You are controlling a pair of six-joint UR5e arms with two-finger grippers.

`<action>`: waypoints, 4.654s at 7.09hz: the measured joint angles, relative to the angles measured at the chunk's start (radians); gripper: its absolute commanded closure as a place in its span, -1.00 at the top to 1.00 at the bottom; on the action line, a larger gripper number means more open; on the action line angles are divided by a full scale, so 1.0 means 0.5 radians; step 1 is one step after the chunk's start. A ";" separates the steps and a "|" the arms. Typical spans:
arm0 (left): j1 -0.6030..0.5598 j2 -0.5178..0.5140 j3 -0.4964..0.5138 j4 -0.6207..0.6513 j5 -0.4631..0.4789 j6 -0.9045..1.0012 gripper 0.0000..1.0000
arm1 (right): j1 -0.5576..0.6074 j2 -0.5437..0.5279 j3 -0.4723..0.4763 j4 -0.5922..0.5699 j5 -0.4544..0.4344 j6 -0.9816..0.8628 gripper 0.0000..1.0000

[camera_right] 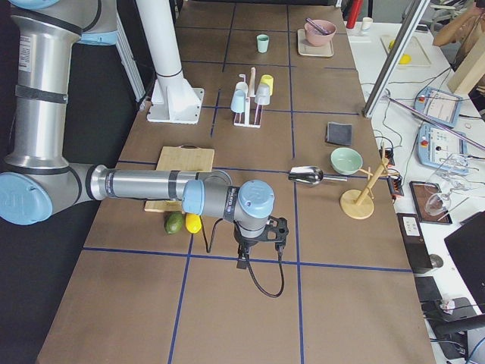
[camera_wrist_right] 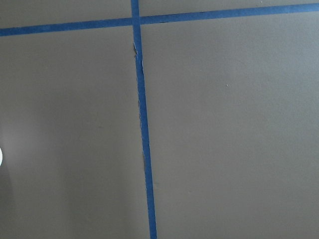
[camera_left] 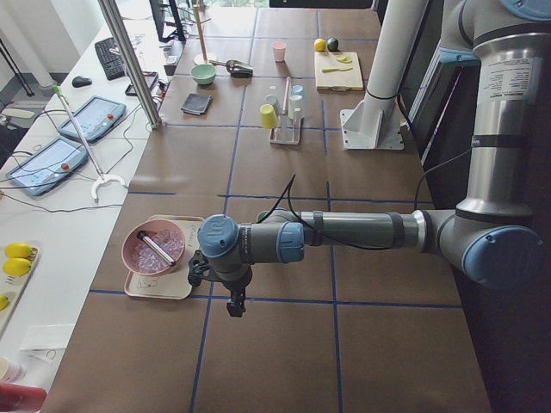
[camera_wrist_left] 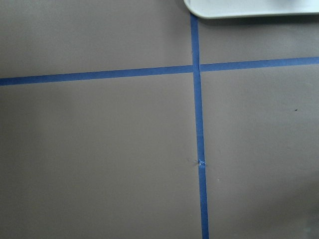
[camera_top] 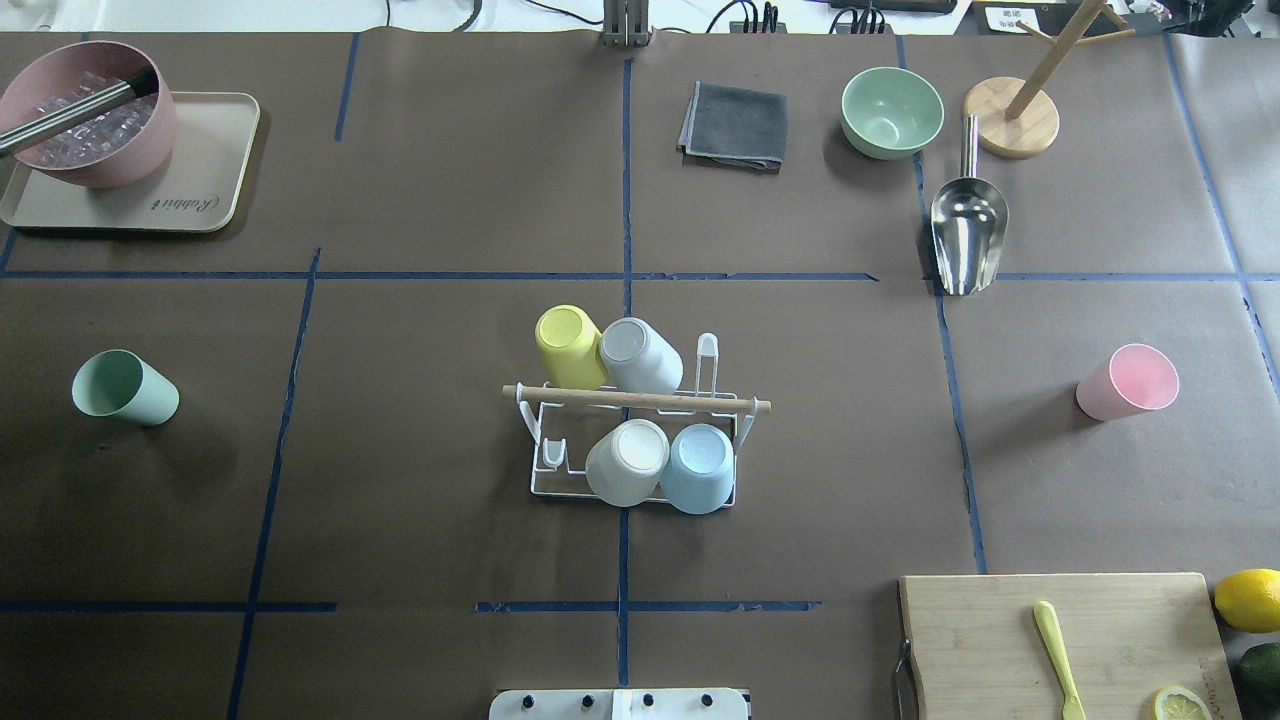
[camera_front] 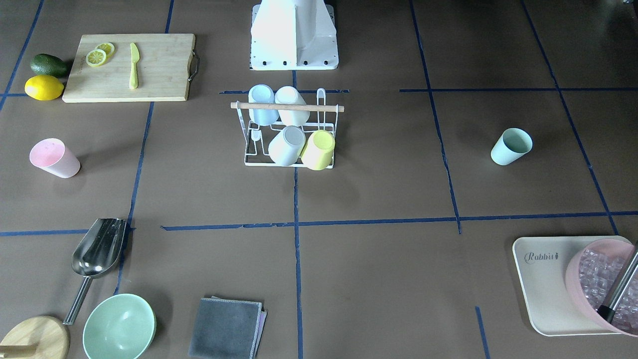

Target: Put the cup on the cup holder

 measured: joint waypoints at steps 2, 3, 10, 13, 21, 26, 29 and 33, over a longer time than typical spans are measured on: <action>0.000 0.000 -0.001 0.000 -0.001 0.000 1.00 | 0.000 0.005 0.003 0.001 -0.002 -0.007 1.00; 0.000 0.001 -0.002 0.000 -0.002 0.000 1.00 | 0.000 0.008 0.001 0.001 -0.003 -0.012 1.00; 0.034 -0.017 -0.199 0.061 -0.019 -0.010 1.00 | -0.041 0.350 -0.115 -0.203 -0.035 0.039 1.00; 0.257 -0.129 -0.466 0.363 -0.004 -0.016 1.00 | -0.253 0.682 -0.153 -0.745 -0.014 0.040 1.00; 0.977 -0.780 -0.383 1.193 0.026 -0.181 1.00 | -0.711 1.190 -0.839 -1.210 0.257 -0.088 1.00; 1.096 -0.850 -0.087 1.191 0.072 -0.049 1.00 | -0.805 1.382 -1.224 -1.206 0.342 -0.214 1.00; 1.081 -1.034 0.167 1.192 0.238 0.053 1.00 | -0.865 1.351 -1.234 -1.202 0.344 -0.335 1.00; 1.086 -1.088 0.385 1.159 0.297 0.115 1.00 | -0.921 1.316 -1.236 -1.203 0.364 -0.522 1.00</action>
